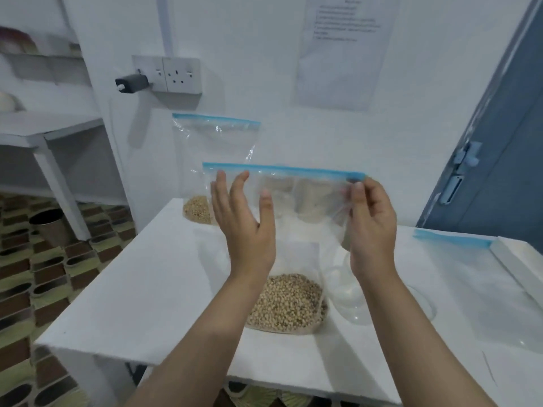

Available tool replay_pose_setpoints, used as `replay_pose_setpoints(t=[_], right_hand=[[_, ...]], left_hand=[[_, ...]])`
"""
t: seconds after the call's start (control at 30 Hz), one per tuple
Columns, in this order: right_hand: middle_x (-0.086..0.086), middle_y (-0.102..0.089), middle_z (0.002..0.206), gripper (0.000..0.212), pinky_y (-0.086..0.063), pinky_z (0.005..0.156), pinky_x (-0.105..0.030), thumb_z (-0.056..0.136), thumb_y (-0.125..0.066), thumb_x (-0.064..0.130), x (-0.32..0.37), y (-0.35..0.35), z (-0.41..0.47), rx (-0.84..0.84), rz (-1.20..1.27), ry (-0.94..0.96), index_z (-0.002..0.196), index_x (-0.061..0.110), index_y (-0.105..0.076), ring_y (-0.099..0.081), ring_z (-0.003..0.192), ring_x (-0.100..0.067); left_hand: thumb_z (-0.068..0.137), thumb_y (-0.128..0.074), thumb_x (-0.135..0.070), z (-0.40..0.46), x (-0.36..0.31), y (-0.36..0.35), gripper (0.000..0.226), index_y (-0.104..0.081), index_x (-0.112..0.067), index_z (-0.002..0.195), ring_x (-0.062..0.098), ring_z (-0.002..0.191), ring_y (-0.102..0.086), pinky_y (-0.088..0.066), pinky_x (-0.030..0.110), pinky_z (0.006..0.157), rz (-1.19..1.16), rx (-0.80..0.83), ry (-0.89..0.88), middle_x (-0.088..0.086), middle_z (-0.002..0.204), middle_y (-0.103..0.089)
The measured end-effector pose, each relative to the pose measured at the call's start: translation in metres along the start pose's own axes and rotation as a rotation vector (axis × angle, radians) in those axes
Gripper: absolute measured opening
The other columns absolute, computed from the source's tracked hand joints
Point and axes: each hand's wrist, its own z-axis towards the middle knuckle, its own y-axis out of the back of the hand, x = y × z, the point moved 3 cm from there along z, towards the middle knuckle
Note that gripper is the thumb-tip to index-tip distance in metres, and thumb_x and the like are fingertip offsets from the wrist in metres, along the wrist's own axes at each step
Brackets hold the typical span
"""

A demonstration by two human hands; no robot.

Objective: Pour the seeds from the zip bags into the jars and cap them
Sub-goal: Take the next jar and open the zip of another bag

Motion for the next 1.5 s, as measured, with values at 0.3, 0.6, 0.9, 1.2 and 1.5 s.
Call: replay_pose_setpoints(t=[0.3, 0.6, 0.9, 1.2, 1.5], right_hand=[[0.011, -0.072, 0.083, 0.013, -0.050, 0.080, -0.022, 0.094, -0.064, 0.006, 0.022, -0.009, -0.009, 0.076, -0.137, 0.155, 0.093, 0.018, -0.068, -0.066, 0.082, -0.007], [0.001, -0.069, 0.097, 0.006, -0.046, 0.090, -0.025, 0.092, -0.067, 0.017, 0.026, -0.007, -0.016, 0.068, -0.280, 0.249, 0.095, 0.019, -0.073, -0.062, 0.100, -0.014], [0.006, -0.063, 0.094, 0.010, -0.045, 0.082, -0.025, 0.095, -0.065, 0.018, 0.022, 0.005, -0.008, -0.062, -0.271, 0.230, 0.090, 0.027, -0.069, -0.058, 0.090, -0.009], [0.003, -0.067, 0.097, 0.023, -0.046, 0.085, -0.030, 0.095, -0.066, 0.022, 0.016, 0.024, 0.001, -0.198, -0.178, 0.146, 0.083, 0.040, -0.072, -0.058, 0.087, -0.005], [0.009, -0.064, 0.091, 0.010, -0.044, 0.071, -0.010, 0.096, -0.064, 0.016, 0.013, 0.029, 0.003, -0.275, -0.116, 0.076, 0.091, 0.025, -0.068, -0.054, 0.076, 0.004]], left_hand=[[0.102, -0.048, -0.032, -0.004, -0.048, -0.033, 0.028, -0.064, -0.024, 0.124, 0.016, 0.141, -0.035, -0.017, 0.060, 0.117, -0.051, 0.188, -0.292, -0.010, 0.129, -0.060], [0.095, -0.064, -0.029, 0.002, -0.053, -0.034, 0.008, -0.067, -0.025, 0.102, 0.020, 0.131, -0.046, -0.010, 0.060, 0.118, -0.117, 0.186, -0.304, -0.014, 0.113, -0.064], [0.097, -0.054, -0.042, 0.018, -0.040, -0.029, 0.020, -0.066, -0.026, 0.098, 0.018, 0.144, -0.031, 0.010, 0.054, 0.118, 0.073, 0.129, -0.403, -0.014, 0.127, -0.058], [0.096, -0.057, -0.044, 0.042, -0.012, -0.011, 0.018, -0.067, -0.028, 0.096, 0.024, 0.150, -0.016, 0.011, 0.065, 0.113, 0.181, 0.053, -0.324, -0.007, 0.143, -0.047], [0.097, -0.058, -0.041, 0.073, 0.020, 0.019, 0.013, -0.065, -0.031, 0.098, 0.018, 0.151, -0.007, 0.013, 0.064, 0.112, 0.260, -0.024, -0.210, -0.009, 0.151, -0.038]])
